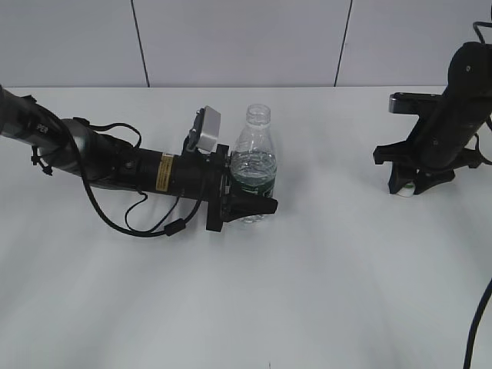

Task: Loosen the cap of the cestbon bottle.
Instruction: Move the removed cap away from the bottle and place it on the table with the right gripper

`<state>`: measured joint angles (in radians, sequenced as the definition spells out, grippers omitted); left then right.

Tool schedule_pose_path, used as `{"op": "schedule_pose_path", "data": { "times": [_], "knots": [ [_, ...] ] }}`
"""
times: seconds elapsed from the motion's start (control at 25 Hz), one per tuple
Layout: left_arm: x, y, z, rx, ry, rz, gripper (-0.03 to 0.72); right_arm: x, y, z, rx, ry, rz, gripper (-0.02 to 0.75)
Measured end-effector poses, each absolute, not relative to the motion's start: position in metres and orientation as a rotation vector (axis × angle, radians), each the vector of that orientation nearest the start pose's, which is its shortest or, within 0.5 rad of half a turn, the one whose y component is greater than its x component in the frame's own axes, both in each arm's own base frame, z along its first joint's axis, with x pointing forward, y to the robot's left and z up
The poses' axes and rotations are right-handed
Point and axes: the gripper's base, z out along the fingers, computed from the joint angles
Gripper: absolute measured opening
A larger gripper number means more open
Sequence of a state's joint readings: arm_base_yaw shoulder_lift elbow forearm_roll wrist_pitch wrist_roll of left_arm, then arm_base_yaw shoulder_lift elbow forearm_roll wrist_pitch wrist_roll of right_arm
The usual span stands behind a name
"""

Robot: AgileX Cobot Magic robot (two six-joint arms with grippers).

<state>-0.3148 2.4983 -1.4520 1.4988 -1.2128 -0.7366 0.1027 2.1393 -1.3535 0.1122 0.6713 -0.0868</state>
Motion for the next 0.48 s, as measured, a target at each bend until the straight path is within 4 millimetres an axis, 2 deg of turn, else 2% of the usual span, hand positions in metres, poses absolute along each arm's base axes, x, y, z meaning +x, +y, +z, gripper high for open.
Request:
{"op": "schedule_pose_path", "data": {
  "times": [0.48],
  "knots": [
    [0.3867, -0.2153, 0.0462, 1.374, 1.452, -1.177, 0.409, 0.4087, 0.0481, 0.1064, -0.155, 2.909, 0.112, 0.295]
  ]
}}
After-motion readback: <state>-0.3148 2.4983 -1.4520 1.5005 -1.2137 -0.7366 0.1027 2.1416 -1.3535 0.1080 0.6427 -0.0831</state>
